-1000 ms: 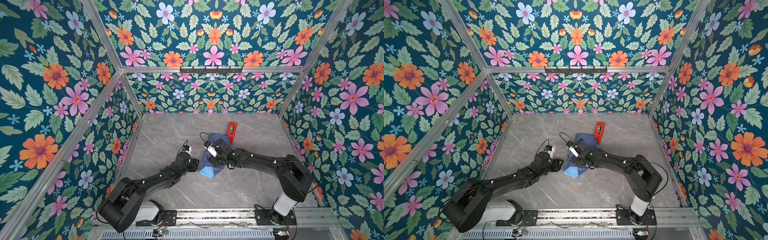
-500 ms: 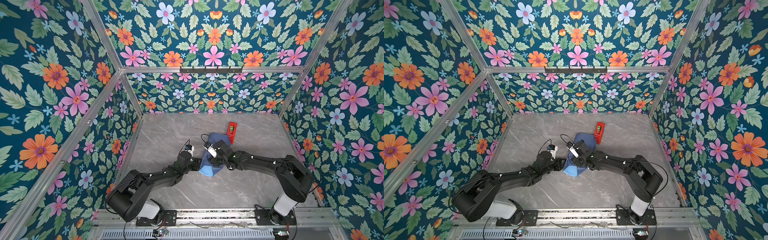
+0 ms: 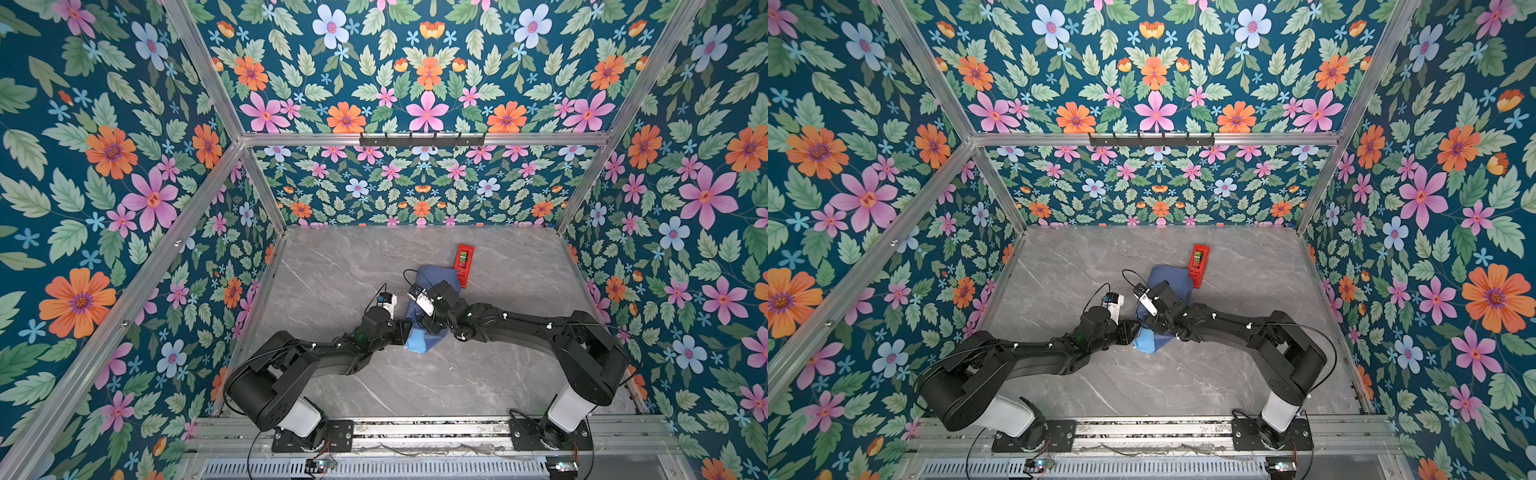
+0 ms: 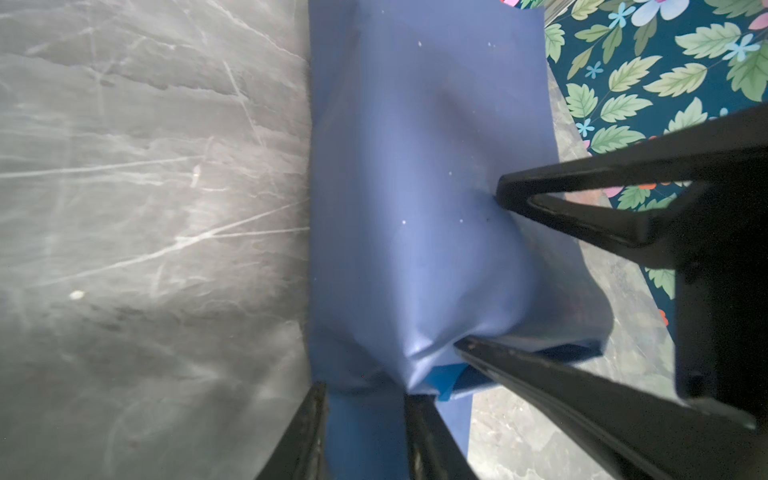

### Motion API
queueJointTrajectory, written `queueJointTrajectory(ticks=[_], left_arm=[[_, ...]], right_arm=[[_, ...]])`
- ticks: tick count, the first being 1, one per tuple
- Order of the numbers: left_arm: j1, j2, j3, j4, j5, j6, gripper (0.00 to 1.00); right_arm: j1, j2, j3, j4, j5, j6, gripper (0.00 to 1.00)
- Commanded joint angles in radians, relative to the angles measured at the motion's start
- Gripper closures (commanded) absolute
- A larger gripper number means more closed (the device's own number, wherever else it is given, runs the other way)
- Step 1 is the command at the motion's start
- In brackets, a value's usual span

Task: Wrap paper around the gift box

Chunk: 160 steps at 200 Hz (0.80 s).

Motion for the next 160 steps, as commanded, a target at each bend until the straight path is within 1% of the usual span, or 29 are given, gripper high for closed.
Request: queueJointTrajectory(ticks=[1,28,53,77,110,128,147,160], left_arm=[[-0.005,0.009,0.007,0.061,0.020,-0.023,0.65],[-0.005,-0.028,-0.030,0.048,-0.019,-0.030,0.65],[0.014,-0.106,-0.085,0.002,-0.074,-0.028,0.61],[0.045,-0.160,-0.101,-0.026,-0.087,-0.017,0.51],[0.037,-0.159,-0.044,-0.055,-0.012,0.065,0.33],[0.029,-0.149,-0.028,-0.057,0.003,0.093,0.26],[0.028,-0.127,-0.007,-0.078,-0.013,0.099,0.25],[0.029,-0.113,0.009,-0.108,-0.040,0.108,0.28]], right_arm=[[-0.001,0.015,-0.013,-0.151,-0.031,0.040,0.35],[-0.004,0.009,-0.015,-0.151,-0.033,0.041,0.36],[-0.005,0.007,-0.017,-0.149,-0.037,0.041,0.37],[-0.005,0.008,-0.019,-0.144,-0.043,0.041,0.37],[-0.005,0.005,-0.018,-0.138,-0.049,0.042,0.37],[-0.007,0.005,-0.018,-0.133,-0.054,0.044,0.37],[-0.007,0.006,-0.019,-0.130,-0.057,0.046,0.37],[-0.007,0.006,-0.020,-0.129,-0.059,0.048,0.37]])
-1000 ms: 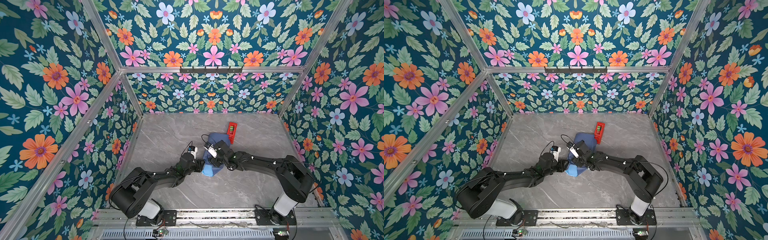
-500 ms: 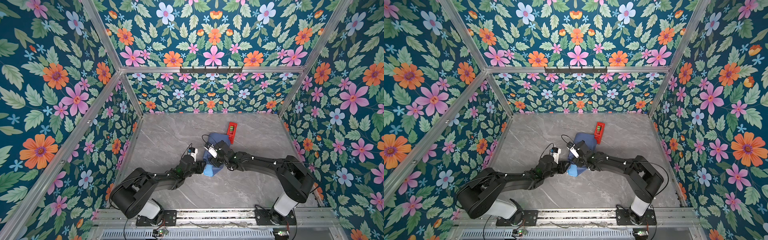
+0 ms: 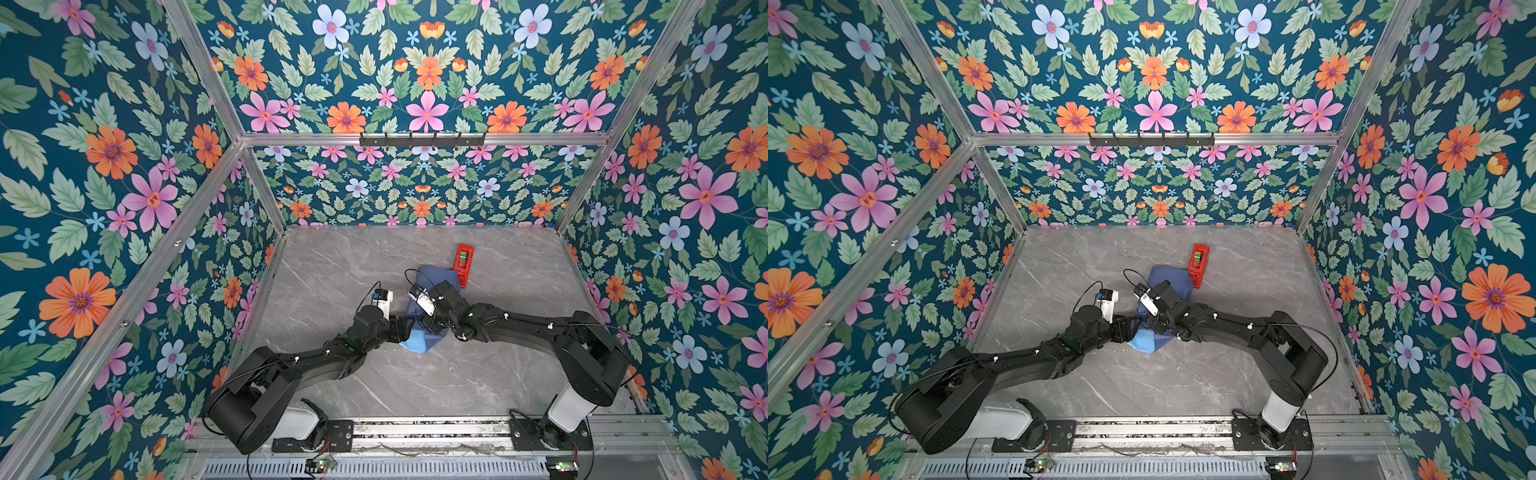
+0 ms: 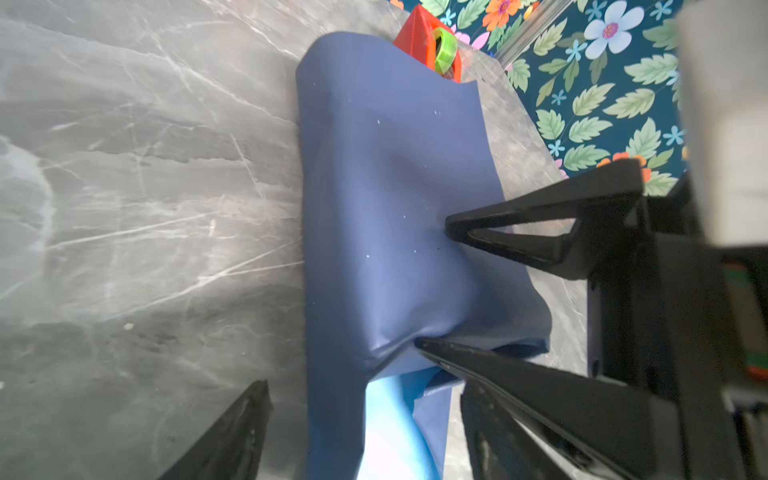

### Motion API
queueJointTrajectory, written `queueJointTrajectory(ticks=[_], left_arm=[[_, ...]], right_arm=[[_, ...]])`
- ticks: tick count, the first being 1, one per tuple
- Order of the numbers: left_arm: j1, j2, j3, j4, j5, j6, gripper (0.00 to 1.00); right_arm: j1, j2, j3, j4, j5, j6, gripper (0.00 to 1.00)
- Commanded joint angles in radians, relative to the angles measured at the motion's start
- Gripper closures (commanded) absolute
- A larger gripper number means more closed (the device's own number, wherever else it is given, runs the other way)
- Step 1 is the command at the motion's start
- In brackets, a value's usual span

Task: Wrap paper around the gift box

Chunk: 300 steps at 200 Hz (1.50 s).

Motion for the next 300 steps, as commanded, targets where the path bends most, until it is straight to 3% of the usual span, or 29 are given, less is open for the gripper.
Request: queueJointTrajectory(ticks=[1,73,185,236,268,300], left_arm=[[-0.001,0.021,0.024,-0.053,-0.030,0.042,0.29],[-0.001,0.094,0.066,-0.056,-0.097,0.045,0.46],[-0.001,0.150,0.095,-0.019,-0.077,0.018,0.57],[-0.001,0.095,0.050,-0.021,-0.069,0.010,0.56],[-0.001,0.024,0.007,-0.043,-0.049,0.017,0.45],[0.024,-0.070,-0.028,-0.077,-0.072,0.026,0.44]], right_arm=[[-0.002,0.013,-0.013,-0.140,-0.039,0.047,0.37],[-0.002,0.008,-0.020,-0.136,-0.043,0.050,0.38],[-0.002,0.009,-0.025,-0.133,-0.045,0.050,0.40],[-0.002,0.011,-0.027,-0.131,-0.045,0.051,0.40],[-0.002,0.011,-0.024,-0.135,-0.044,0.050,0.41],[-0.002,0.011,-0.025,-0.136,-0.044,0.051,0.41]])
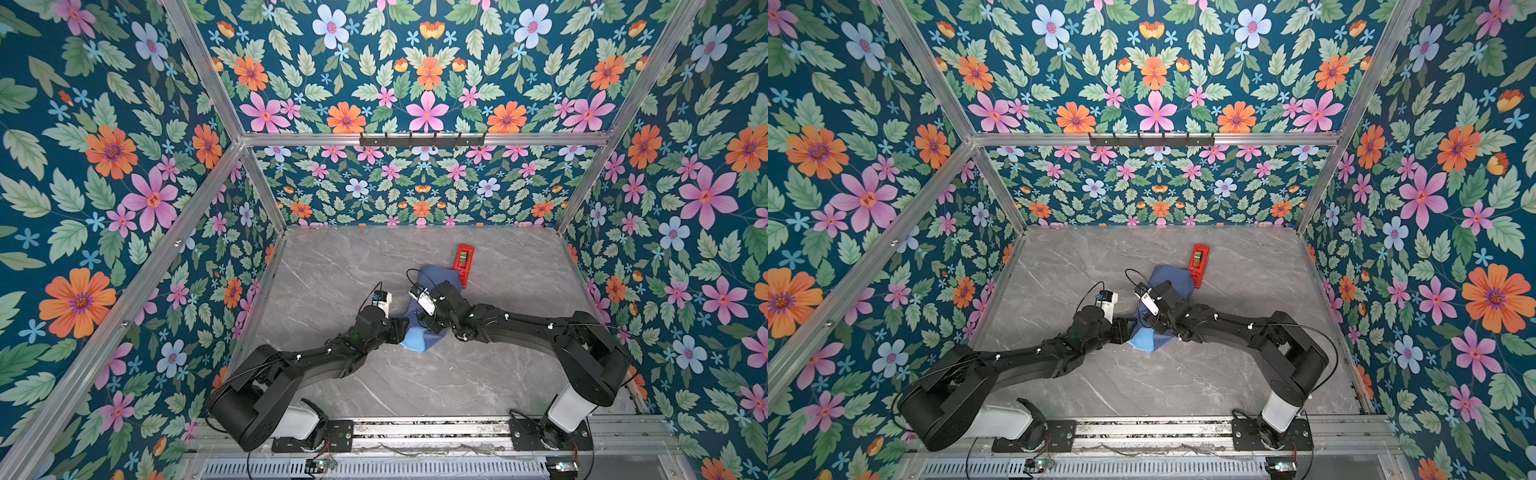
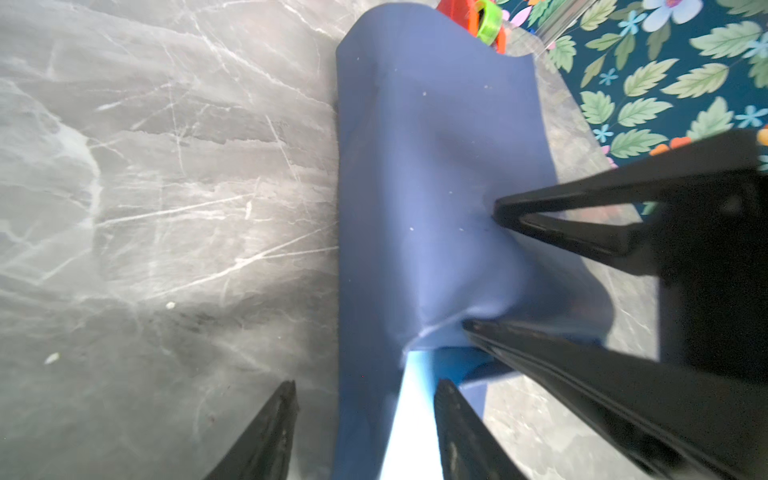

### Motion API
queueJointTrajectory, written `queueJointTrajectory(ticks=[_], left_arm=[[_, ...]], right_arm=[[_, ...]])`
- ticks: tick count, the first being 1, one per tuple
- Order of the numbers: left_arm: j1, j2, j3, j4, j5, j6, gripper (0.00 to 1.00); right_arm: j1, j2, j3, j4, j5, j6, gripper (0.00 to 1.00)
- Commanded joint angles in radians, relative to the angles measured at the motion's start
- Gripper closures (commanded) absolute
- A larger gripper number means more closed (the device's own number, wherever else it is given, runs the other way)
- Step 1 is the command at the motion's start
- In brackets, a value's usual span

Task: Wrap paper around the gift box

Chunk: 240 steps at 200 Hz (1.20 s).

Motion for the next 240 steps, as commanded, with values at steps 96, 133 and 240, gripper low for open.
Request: queueJointTrajectory(ticks=[96,133,240], left_arm=[[0.032,0.118,0.097,-0.012,0.045,0.008,0.50],[0.017,0.131,0.095,0.016,0.055,-0.009,0.51],[0.001,0.145,0.097,0.056,0.071,-0.021,0.52]], right_arm=[[0.001,0.013,-0.010,-0.162,-0.043,0.047,0.42],[0.001,0.017,-0.010,-0.159,-0.044,0.047,0.43],[0.001,0.017,-0.012,-0.159,-0.047,0.048,0.44]])
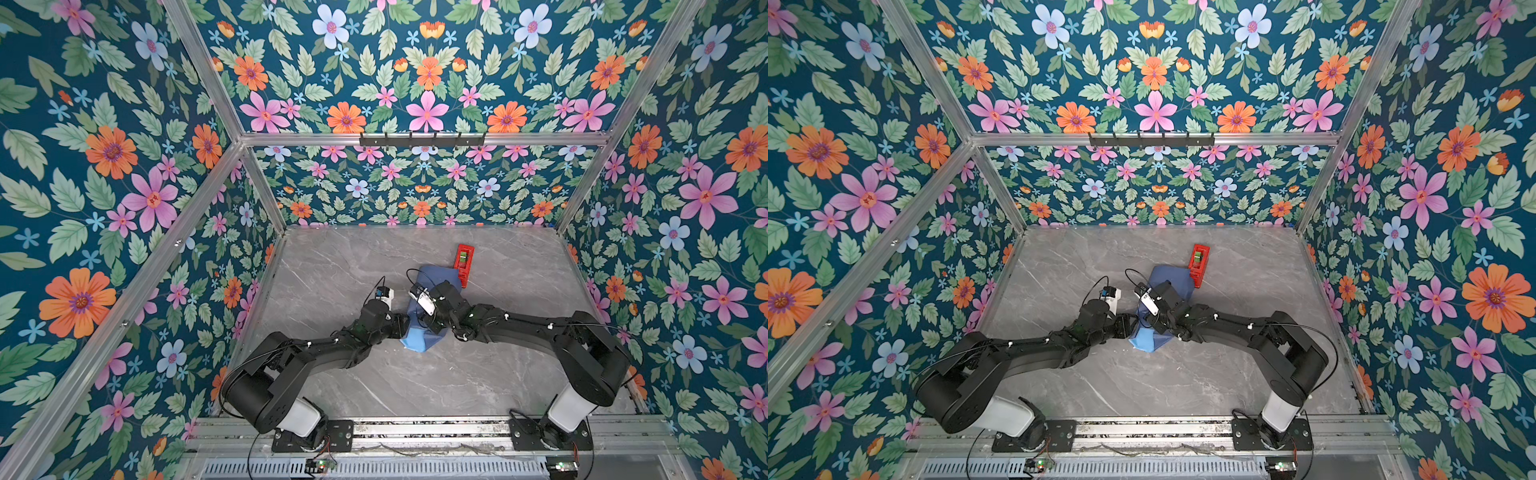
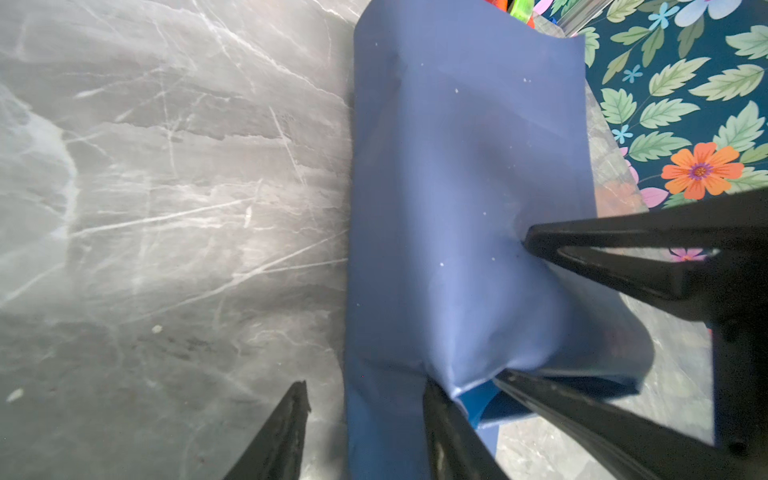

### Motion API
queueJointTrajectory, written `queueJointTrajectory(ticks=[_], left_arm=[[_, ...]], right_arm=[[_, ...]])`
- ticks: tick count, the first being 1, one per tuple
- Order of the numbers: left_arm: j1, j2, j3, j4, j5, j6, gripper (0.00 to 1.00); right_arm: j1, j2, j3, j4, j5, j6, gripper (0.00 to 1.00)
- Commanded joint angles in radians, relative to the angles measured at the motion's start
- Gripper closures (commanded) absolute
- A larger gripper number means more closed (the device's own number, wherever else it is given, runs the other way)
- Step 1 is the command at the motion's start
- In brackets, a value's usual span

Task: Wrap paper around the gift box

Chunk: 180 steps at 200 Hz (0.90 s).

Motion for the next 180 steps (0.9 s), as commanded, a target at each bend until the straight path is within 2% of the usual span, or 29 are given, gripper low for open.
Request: queueJointTrajectory(ticks=[1,180], left_arm=[[-0.007,0.010,0.010,0.063,0.040,0.004,0.52],[-0.026,0.123,0.022,0.131,0.000,-0.008,0.49]], right_arm=[[0.001,0.015,-0.013,-0.161,-0.043,0.042,0.44],[0.001,0.009,-0.009,-0.157,-0.055,0.046,0.44]])
